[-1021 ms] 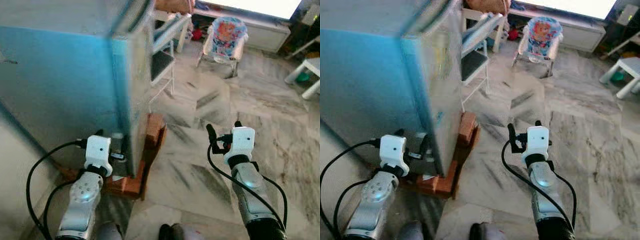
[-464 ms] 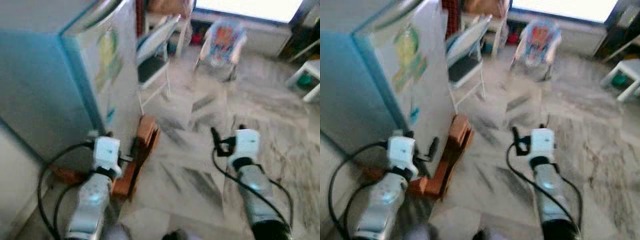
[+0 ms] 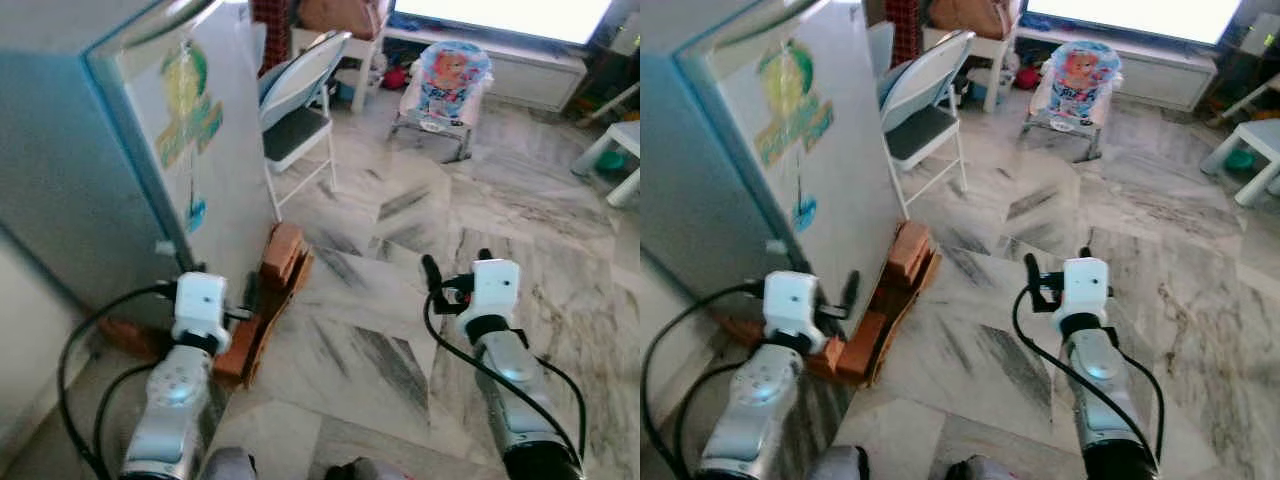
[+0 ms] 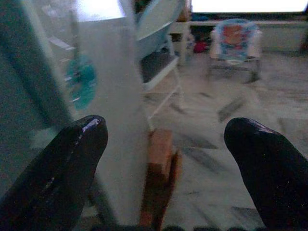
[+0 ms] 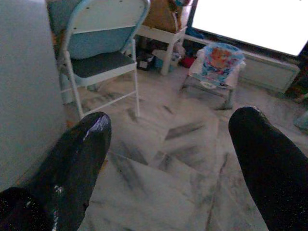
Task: Restocking fridge
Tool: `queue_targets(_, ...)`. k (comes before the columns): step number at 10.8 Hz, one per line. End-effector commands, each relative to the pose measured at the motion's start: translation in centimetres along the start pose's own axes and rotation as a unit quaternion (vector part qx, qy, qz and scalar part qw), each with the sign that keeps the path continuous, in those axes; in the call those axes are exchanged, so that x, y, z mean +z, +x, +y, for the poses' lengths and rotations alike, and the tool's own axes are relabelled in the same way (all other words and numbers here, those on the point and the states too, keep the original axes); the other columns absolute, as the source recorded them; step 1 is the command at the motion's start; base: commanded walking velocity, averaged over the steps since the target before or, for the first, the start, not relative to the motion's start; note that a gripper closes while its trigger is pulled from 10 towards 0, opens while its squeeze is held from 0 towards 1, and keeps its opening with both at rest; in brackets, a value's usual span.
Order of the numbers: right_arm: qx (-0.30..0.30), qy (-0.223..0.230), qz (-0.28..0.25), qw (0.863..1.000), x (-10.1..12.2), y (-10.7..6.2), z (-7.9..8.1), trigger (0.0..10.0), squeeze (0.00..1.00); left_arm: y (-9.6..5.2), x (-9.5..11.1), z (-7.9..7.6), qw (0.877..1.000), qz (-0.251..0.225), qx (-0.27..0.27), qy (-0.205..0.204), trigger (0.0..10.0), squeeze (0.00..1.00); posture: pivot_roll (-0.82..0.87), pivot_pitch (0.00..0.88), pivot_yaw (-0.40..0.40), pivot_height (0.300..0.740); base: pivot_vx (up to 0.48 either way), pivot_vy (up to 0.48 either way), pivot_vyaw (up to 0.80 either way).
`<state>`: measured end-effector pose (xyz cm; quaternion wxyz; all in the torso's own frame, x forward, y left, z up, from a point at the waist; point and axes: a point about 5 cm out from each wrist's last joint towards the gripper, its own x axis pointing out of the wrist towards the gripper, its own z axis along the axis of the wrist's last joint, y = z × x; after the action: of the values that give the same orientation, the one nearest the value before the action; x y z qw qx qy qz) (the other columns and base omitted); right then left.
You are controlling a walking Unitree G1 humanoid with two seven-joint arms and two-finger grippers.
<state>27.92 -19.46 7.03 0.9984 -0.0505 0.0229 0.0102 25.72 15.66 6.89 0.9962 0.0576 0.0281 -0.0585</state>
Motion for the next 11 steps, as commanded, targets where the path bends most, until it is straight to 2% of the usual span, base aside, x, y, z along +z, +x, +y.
queue_targets(1, -0.001, -0.002, -0.007, 1.0, 0.3, 0.0, 0.1, 10.0, 0.0, 0.2, 0.0, 0.4, 1.0, 0.002, 0.012, 0.005, 10.0, 0.0, 0.11, 0.089, -0.07, 0.74, 0.0, 0.0, 0.0)
queue_targets(4, -0.005, 0.002, 0.004, 1.0, -0.2, -1.0, 0.0, 10.0, 0.0, 1.1, -0.4, 1.5, 0.999, 0.014, 0.042, -0.002, 10.0, 0.0, 0.08, 0.124, -0.075, 0.74, 0.0, 0.0, 0.0)
queue_targets(8, 0.005, 0.007, 0.01, 1.0, -0.2, -2.6, 0.2, 10.0, 0.0, 4.7, 0.3, 2.8, 0.997, 0.009, 0.071, 0.028, 10.0, 0.0, 0.03, 0.153, -0.086, 0.74, 0.0, 0.0, 0.0)
queue_targets(9, 0.011, 0.013, 0.019, 1.0, -0.1, -3.3, 0.1, 10.0, 0.0, 5.8, 0.8, 3.7, 0.995, 0.008, 0.089, 0.036, 10.0, 0.0, 0.01, 0.167, -0.089, 0.74, 0.0, 0.0, 0.0)
queue_targets(10, 0.014, 0.009, 0.021, 1.0, -0.1, -3.7, 0.0, 10.0, 0.0, 6.3, 1.1, 4.1, 0.995, 0.007, 0.097, 0.038, 10.0, 0.0, -0.01, 0.173, -0.091, 0.74, 0.0, 0.0, 0.0)
queue_targets(11, 0.015, -0.007, 0.027, 1.0, 0.1, -5.0, -0.9, 10.0, 0.0, 7.4, 1.7, 5.0, 0.99, 0.006, 0.131, 0.053, 10.0, 0.0, -0.04, 0.175, -0.101, 0.74, 0.0, 0.0, 0.0)
